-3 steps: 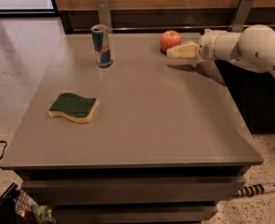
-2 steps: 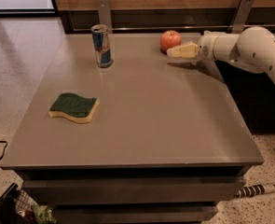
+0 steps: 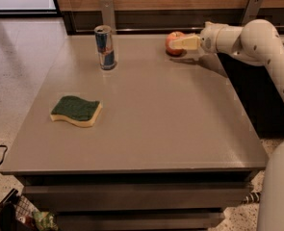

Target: Pick apple

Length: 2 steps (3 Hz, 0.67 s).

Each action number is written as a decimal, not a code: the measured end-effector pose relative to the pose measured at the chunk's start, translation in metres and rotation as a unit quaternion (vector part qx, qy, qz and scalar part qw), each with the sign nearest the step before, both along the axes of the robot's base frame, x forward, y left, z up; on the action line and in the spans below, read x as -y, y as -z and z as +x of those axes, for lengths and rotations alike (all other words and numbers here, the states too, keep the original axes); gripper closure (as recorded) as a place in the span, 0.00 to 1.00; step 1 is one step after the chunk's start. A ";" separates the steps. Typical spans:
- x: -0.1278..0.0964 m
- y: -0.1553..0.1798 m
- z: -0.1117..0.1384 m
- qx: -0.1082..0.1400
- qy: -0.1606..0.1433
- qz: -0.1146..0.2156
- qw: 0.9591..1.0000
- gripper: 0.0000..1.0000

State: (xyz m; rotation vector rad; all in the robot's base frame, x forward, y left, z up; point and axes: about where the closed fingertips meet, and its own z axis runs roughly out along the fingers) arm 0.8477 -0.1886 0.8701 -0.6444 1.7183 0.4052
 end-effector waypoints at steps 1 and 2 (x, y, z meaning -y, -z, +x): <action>-0.015 -0.004 0.006 0.008 -0.016 0.017 1.000 0.00; -0.043 0.001 0.003 0.009 -0.036 0.035 0.999 0.00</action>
Offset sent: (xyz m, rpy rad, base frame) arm -0.0067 0.0712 -0.0095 0.1098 -0.0164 0.1099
